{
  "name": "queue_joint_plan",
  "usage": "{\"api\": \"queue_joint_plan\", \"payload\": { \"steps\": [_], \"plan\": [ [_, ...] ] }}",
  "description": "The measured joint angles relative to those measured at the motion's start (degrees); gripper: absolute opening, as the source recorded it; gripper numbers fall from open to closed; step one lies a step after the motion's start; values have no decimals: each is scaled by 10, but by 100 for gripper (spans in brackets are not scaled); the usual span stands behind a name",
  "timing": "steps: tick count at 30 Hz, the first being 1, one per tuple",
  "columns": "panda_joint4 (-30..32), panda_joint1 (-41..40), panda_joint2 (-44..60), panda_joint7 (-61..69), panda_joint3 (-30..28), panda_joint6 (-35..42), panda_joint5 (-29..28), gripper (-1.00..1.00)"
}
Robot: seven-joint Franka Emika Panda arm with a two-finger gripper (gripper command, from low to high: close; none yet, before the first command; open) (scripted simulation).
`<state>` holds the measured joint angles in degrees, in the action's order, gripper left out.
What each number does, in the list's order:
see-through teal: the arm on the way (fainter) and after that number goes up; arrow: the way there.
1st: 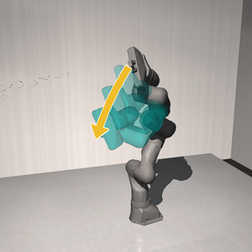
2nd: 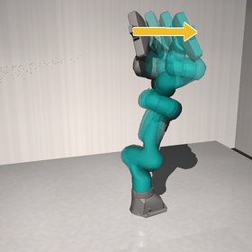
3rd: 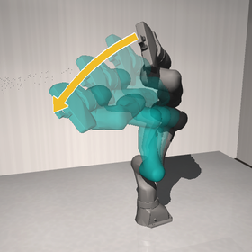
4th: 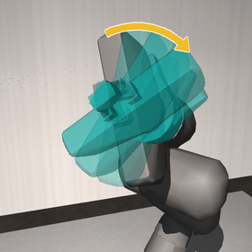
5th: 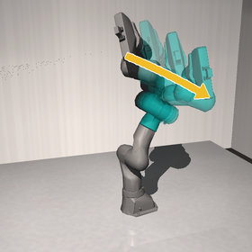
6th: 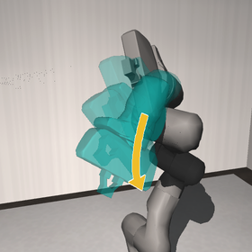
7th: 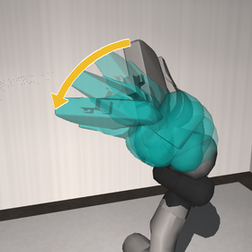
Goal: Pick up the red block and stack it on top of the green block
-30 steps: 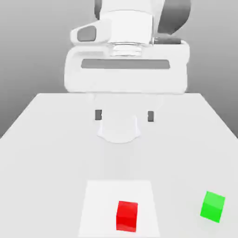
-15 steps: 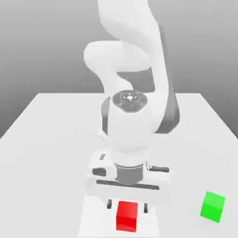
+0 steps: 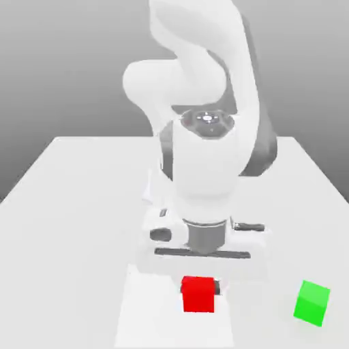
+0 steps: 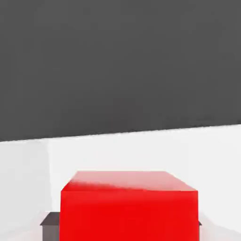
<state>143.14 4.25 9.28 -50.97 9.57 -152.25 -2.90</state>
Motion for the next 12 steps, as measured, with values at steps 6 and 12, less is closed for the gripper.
{"api": "queue_joint_plan", "payload": {
  "steps": [6,12],
  "plan": [
    [-32,79,31,63,77,7,-48,-100],
    [-38,103,83,43,59,-37,-85,100]
  ]
}}
